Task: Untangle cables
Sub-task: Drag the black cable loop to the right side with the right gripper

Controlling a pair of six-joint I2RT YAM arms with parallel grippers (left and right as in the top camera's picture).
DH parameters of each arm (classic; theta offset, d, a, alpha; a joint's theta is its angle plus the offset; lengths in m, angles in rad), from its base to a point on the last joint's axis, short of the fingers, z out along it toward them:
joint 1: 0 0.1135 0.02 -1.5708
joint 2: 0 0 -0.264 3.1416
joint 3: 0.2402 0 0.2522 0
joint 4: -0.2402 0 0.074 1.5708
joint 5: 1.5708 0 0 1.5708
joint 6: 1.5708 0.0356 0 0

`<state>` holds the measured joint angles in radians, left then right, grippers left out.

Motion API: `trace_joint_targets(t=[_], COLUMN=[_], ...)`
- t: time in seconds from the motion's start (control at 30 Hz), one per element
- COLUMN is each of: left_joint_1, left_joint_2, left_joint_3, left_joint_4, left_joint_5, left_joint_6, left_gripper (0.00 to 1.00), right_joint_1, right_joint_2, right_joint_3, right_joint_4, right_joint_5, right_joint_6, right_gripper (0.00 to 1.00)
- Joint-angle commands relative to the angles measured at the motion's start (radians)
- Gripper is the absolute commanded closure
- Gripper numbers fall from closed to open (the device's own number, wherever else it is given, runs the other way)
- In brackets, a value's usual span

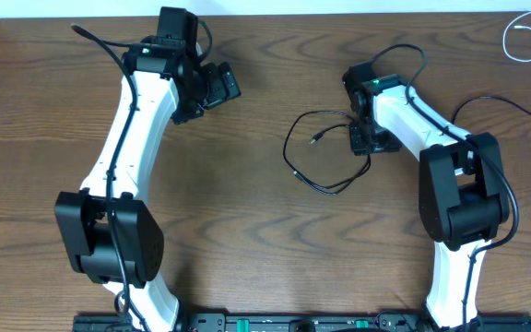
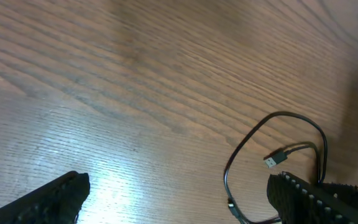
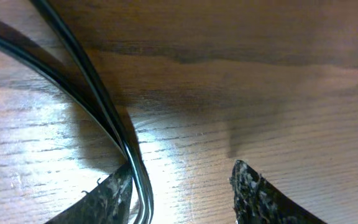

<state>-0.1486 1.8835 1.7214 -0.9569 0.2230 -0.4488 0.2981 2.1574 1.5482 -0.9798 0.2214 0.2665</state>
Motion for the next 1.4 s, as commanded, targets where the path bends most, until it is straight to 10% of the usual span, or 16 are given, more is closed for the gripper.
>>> trace_joint_targets(t=[0.0,0.33,0.53,0.97,1.37], left_joint_1=[-0.021,-0.028,-0.028,-0.028,-0.028], left_joint_2=[0.008,0.008,0.008,0.008,0.008], left_joint_3=[-0.012,-0.012,-0.012,-0.012,-0.012], left_joint_4=[0.008,0.015,0.016,0.024,0.028], left_joint_5=[0.000,-0.007,-0.007,-0.007,-0.007], left_joint_6=[-0.009,-0.008,-0.009,-0.009,-0.009], left_gripper=[0.04,0.04,0.04,0.04,0.04], right_joint_1=[0.005,0.005,0.005,-0.026,-0.354], right_joint_2=[0.071,0.071,0.071,-0.108,-0.545], right_joint_3=[-0.084,-0.181,-0.254,-0.056,0.045], right_joint_4=[0.042,0.100,0.158,-0.043,-0.072], right_joint_5=[-0.153,-0.318,-0.229,-0.243,-0.573], right_joint_6=[-0.117,-0.118,-0.073,-0.072,-0.118], right_gripper=[0.49,0.66,0.99,0.99,0.99])
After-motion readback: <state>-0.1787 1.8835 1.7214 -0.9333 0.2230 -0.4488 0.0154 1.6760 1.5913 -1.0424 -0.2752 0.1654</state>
